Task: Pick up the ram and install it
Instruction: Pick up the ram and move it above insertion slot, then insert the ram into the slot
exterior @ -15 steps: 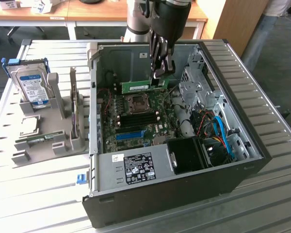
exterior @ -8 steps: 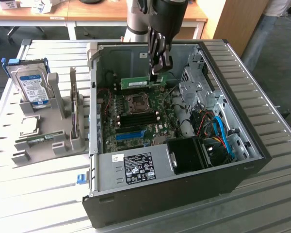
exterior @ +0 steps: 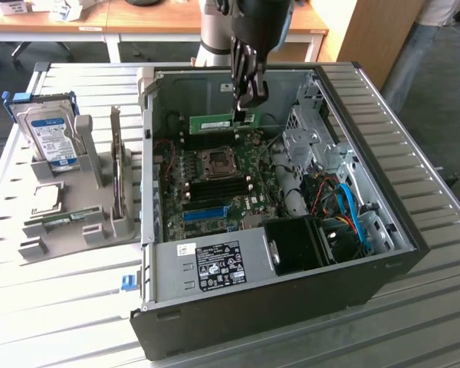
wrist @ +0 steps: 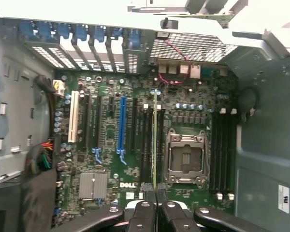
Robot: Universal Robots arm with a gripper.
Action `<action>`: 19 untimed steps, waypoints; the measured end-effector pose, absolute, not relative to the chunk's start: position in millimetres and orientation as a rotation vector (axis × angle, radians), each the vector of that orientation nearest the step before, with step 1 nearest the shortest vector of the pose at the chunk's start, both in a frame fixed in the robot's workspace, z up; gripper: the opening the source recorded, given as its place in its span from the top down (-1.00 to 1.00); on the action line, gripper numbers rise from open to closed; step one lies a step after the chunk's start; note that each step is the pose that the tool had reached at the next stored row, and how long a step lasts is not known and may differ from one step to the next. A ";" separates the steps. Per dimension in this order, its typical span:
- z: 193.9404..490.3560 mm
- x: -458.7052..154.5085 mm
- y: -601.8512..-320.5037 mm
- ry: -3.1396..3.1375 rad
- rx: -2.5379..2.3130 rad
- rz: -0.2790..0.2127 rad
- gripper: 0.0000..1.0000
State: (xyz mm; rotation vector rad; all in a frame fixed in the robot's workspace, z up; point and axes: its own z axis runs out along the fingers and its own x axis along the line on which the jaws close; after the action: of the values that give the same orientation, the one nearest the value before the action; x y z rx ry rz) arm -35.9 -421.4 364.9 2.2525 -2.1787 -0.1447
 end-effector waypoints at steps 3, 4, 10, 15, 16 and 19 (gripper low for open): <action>364.5 -36.4 -416.9 -2.179 2.253 -0.145 0.76; 364.6 -36.4 -416.9 -2.179 2.252 -0.145 0.76; 362.7 -36.4 -416.9 -2.179 2.253 -0.145 0.76; 357.4 -36.4 -416.9 -2.179 2.253 -0.145 0.76; 357.4 -36.4 -416.9 -2.179 2.253 -0.145 0.76; 357.3 -36.4 -416.9 -2.179 2.253 -0.145 0.76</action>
State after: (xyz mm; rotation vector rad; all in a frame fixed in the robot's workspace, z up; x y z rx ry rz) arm -36.4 -416.9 357.3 2.2527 -2.1788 -0.1450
